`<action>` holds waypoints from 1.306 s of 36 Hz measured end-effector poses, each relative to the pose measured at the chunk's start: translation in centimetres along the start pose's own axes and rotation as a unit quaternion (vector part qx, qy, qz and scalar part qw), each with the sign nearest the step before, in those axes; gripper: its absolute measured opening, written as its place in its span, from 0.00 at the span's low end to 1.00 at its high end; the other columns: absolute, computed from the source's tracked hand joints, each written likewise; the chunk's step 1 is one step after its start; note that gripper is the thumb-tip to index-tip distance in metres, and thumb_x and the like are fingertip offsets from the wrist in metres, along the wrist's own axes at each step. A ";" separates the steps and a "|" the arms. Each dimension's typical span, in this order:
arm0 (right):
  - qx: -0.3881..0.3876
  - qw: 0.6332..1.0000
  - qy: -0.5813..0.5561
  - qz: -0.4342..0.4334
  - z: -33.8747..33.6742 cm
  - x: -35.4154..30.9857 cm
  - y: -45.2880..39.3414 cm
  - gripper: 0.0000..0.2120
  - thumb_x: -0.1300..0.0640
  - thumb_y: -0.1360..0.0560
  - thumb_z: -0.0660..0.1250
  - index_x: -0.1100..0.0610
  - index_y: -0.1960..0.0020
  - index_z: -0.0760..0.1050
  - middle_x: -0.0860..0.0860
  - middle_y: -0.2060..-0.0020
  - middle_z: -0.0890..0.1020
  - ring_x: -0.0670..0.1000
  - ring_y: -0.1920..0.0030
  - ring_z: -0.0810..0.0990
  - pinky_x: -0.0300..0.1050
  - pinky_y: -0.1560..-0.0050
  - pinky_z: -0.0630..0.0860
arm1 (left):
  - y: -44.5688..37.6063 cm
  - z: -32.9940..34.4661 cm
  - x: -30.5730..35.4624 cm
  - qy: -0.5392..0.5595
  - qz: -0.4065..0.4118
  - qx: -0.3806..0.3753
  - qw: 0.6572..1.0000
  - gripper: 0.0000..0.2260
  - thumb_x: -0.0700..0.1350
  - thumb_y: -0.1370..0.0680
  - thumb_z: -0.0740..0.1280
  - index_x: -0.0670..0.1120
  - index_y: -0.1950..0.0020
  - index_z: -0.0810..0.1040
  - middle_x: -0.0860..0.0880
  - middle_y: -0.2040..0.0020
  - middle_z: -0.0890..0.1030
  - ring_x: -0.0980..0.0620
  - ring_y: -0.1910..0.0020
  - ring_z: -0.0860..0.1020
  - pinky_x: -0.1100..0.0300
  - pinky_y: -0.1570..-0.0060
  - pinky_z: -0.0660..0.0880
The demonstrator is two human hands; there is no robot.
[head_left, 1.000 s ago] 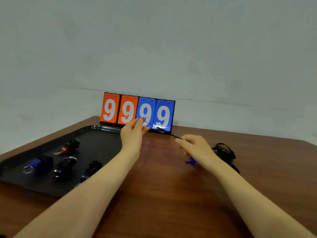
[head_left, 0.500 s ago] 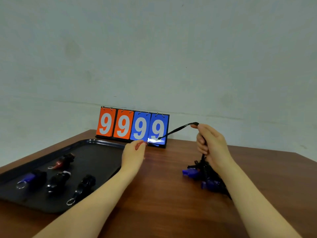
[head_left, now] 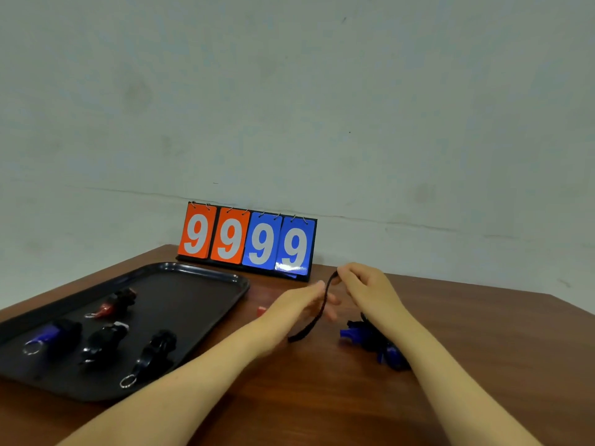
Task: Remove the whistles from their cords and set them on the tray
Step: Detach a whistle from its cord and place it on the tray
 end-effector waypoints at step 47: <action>0.003 1.000 0.020 0.019 1.1 1.3 0.1 0.18 0.51 0.18 0.56 0.50 0.29 0.68 0.44 0.33 0.71 0.43 0.32 0.65 0.34 0.35 0.63 | 1.2 -3.8 1.5 0.013 0.139 0.152 0.978 0.09 0.44 0.18 0.60 0.44 0.54 0.78 0.61 0.73 0.75 0.61 0.73 0.69 0.67 0.70 0.67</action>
Point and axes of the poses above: each hand's wrist, its own y-axis away from the middle knuckle, its own z-axis out of the palm, x = y × z, the point moved 6 cm from there along -y, towards the middle knuckle
